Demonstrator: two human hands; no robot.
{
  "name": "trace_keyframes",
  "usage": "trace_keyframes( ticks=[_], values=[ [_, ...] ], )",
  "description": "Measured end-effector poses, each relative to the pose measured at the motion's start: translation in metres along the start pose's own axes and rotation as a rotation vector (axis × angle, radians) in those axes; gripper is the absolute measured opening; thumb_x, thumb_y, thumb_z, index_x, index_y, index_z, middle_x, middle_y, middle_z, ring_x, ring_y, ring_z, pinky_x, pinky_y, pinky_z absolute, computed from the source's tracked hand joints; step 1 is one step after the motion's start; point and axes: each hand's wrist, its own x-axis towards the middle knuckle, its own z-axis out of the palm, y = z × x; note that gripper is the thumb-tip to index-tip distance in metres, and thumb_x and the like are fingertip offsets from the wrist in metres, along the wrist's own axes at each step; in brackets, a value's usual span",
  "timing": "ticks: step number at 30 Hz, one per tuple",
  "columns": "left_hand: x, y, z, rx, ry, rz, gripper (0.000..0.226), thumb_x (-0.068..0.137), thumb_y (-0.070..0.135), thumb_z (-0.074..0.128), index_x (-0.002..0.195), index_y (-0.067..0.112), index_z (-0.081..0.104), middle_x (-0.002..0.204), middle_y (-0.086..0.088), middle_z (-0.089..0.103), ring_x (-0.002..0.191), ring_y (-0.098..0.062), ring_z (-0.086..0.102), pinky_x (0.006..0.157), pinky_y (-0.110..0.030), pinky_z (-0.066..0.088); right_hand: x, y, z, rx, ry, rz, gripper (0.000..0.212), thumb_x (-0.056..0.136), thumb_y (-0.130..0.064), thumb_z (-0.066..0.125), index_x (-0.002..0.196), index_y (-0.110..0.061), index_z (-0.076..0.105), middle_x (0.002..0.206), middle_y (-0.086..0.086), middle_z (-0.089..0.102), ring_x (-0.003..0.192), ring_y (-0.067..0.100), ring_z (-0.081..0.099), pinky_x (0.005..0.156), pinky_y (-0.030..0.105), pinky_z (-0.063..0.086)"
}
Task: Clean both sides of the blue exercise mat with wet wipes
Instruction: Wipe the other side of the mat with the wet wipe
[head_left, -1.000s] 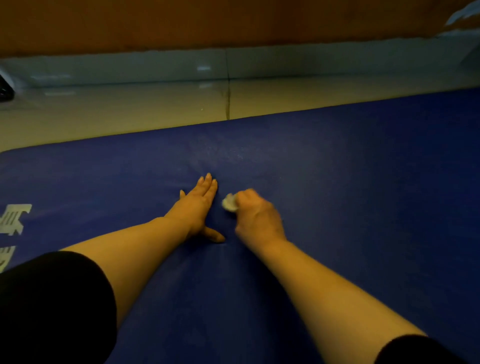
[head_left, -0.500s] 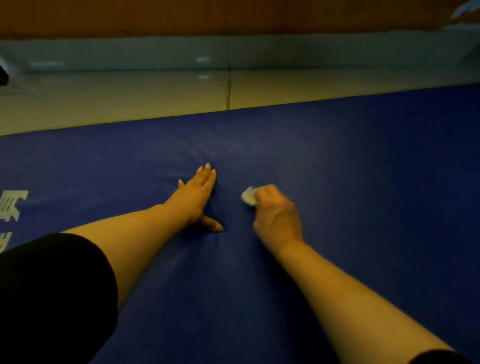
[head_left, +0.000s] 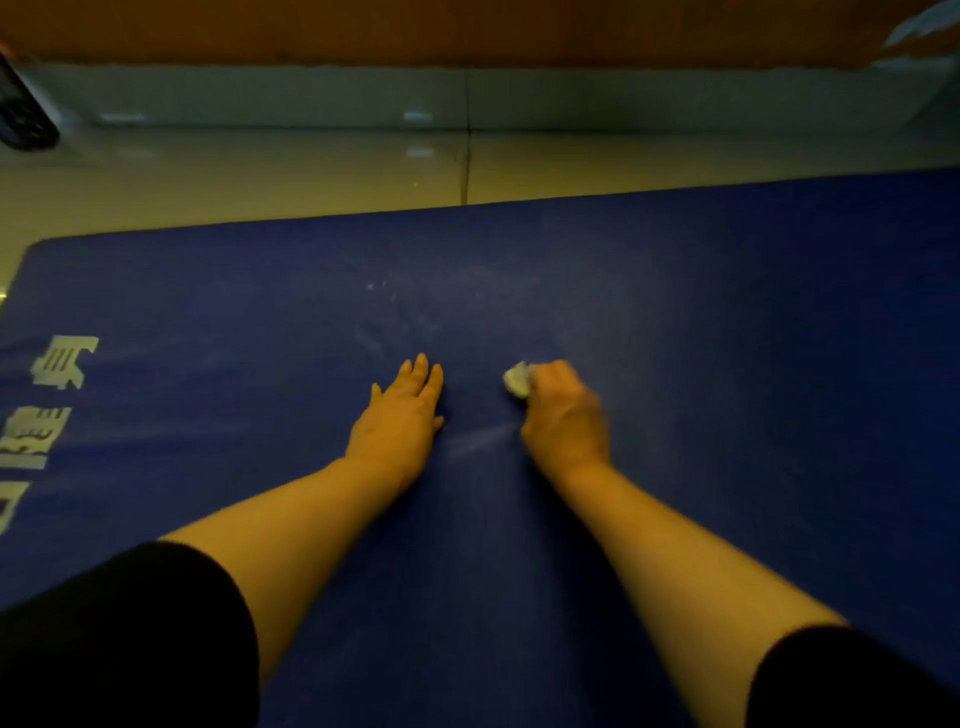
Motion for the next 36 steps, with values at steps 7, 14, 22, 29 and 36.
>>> trace_keyframes(
  ticks=[7, 14, 22, 29, 36],
  values=[
    [-0.052, 0.031, 0.027, -0.066, -0.078, 0.008, 0.067, 0.103, 0.025, 0.04, 0.155, 0.015, -0.001, 0.162, -0.004, -0.009, 0.149, -0.022, -0.002, 0.118, -0.046, 0.01, -0.034, -0.041, 0.006, 0.059, -0.131, 0.059, 0.009, 0.08, 0.003, 0.061, 0.089, 0.001, 0.061, 0.09, 0.023, 0.058, 0.072, 0.042, 0.059, 0.057, 0.041, 0.045],
    [-0.095, 0.041, 0.031, -0.031, -0.247, 0.005, 0.071, 0.103, 0.036, 0.04, 0.154, 0.016, -0.005, 0.161, -0.003, -0.014, 0.149, -0.019, -0.005, 0.12, -0.046, 0.01, -0.038, -0.014, -0.021, -0.07, -0.322, 0.131, 0.02, 0.093, -0.01, 0.047, 0.111, -0.006, 0.055, 0.117, 0.016, 0.05, 0.099, 0.038, 0.054, 0.075, 0.041, 0.04],
    [-0.106, 0.045, 0.039, -0.039, -0.319, 0.015, 0.083, 0.099, 0.041, 0.047, 0.153, 0.017, -0.011, 0.16, -0.004, -0.019, 0.149, -0.022, -0.009, 0.119, -0.05, 0.007, -0.093, -0.049, -0.014, 0.089, -0.427, 0.077, 0.027, 0.088, -0.009, 0.052, 0.115, -0.01, 0.056, 0.118, 0.014, 0.05, 0.098, 0.035, 0.055, 0.079, 0.041, 0.047],
    [-0.111, 0.052, 0.037, 0.005, -0.32, -0.027, 0.082, 0.099, 0.045, 0.045, 0.154, 0.013, -0.007, 0.16, -0.004, -0.018, 0.149, -0.022, -0.007, 0.12, -0.048, 0.01, -0.084, -0.011, -0.043, -0.074, -0.304, 0.267, 0.022, 0.093, -0.007, 0.045, 0.113, -0.007, 0.053, 0.117, 0.015, 0.048, 0.099, 0.035, 0.054, 0.077, 0.039, 0.042],
    [-0.13, 0.053, 0.05, -0.056, -0.275, -0.001, 0.076, 0.101, 0.033, 0.045, 0.154, 0.016, -0.007, 0.161, -0.003, -0.014, 0.149, -0.023, -0.006, 0.119, -0.049, 0.009, -0.118, -0.062, -0.027, 0.03, -0.392, 0.148, 0.022, 0.096, -0.013, 0.044, 0.115, -0.007, 0.053, 0.117, 0.014, 0.05, 0.101, 0.032, 0.054, 0.08, 0.037, 0.042]
  ],
)
